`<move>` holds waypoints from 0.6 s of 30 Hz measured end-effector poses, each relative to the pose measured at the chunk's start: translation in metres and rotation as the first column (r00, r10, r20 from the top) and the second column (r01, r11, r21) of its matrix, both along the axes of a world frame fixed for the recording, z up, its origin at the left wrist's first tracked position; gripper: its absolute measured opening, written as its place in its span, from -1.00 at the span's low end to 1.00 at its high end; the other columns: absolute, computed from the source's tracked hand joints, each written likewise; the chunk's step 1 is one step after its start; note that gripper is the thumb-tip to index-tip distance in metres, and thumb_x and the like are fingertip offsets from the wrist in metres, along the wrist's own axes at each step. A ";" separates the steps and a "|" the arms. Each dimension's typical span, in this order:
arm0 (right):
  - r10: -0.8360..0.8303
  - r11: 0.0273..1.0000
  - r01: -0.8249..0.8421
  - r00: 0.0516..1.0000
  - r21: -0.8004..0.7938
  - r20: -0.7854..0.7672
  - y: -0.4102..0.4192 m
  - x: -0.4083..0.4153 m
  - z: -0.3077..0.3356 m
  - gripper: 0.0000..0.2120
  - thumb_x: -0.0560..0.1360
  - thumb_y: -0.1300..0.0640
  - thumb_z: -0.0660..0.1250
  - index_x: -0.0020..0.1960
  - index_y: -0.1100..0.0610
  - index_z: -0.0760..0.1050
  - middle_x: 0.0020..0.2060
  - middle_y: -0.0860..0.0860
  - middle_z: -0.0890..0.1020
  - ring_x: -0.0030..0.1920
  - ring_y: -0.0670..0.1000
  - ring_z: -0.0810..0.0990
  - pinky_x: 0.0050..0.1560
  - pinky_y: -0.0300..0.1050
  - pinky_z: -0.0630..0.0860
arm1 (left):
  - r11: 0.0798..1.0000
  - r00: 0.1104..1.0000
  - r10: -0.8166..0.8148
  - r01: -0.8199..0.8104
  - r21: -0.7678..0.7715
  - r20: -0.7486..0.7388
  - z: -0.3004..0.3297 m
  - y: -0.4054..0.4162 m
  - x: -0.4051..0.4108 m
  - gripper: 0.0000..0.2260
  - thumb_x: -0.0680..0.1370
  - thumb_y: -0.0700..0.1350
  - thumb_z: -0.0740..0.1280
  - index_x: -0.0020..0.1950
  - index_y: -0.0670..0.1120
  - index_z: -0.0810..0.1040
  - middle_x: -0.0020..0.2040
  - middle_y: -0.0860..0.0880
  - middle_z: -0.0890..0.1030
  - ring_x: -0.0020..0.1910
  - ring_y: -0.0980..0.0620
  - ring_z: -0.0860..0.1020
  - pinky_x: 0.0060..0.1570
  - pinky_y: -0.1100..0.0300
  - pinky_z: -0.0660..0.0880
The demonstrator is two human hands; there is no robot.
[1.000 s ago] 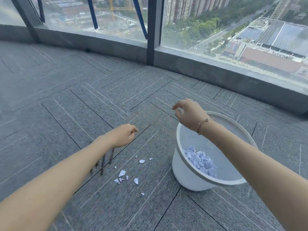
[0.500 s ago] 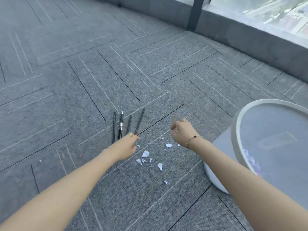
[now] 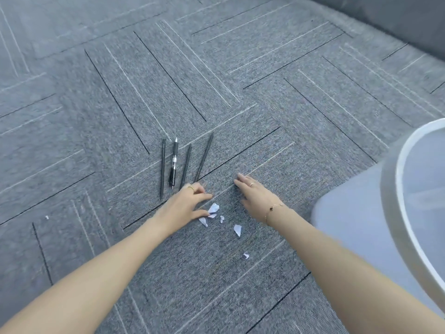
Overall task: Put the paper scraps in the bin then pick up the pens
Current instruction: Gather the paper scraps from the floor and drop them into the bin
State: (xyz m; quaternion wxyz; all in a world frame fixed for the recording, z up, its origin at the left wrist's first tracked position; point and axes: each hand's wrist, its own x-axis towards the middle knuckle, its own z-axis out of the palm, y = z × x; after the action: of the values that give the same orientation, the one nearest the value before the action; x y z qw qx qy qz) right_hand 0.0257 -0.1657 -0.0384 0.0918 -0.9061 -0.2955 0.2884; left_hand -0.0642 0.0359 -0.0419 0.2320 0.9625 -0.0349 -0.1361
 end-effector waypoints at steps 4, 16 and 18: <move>-0.047 0.993 0.034 0.992 0.110 0.118 -0.019 -0.034 -0.008 -0.44 0.53 0.38 0.15 0.48 0.10 0.15 0.51 0.00 0.16 0.50 0.03 0.14 0.40 -0.03 0.31 | 0.997 0.993 -0.075 0.076 -0.013 0.088 -0.009 -0.004 -0.014 -0.72 0.53 -0.03 0.30 0.20 -0.08 0.55 0.05 0.04 0.52 -0.07 0.14 0.51 -0.07 0.12 0.59; -0.346 0.921 0.310 0.929 0.235 0.134 -0.052 -0.048 -0.017 -0.56 0.59 0.21 0.12 0.47 0.16 0.19 0.50 0.07 0.17 0.52 0.06 0.06 0.48 -0.14 -0.03 | 0.931 0.960 -0.262 0.279 0.236 -0.101 -0.015 -0.026 -0.022 -0.49 0.54 0.21 0.02 0.47 0.21 -0.03 0.49 0.09 -0.14 0.46 0.05 -0.14 0.42 -0.04 -0.12; -0.308 0.929 0.271 0.944 0.252 0.122 -0.050 -0.058 -0.018 -0.59 0.60 0.20 0.10 0.44 0.15 0.24 0.49 0.06 0.21 0.51 0.05 0.09 0.48 -0.13 0.04 | 0.921 0.946 -0.322 0.301 0.245 0.046 -0.012 -0.023 -0.025 -0.56 0.54 0.09 0.10 0.42 0.09 0.25 0.47 0.01 0.20 0.44 0.00 0.22 0.38 -0.04 0.25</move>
State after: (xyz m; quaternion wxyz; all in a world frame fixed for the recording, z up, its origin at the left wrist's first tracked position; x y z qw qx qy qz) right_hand -0.0322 -0.2156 -0.0565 0.2148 -0.9429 -0.1963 0.1620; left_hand -0.0893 0.0133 -0.0540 0.0901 0.9702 -0.1811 -0.1335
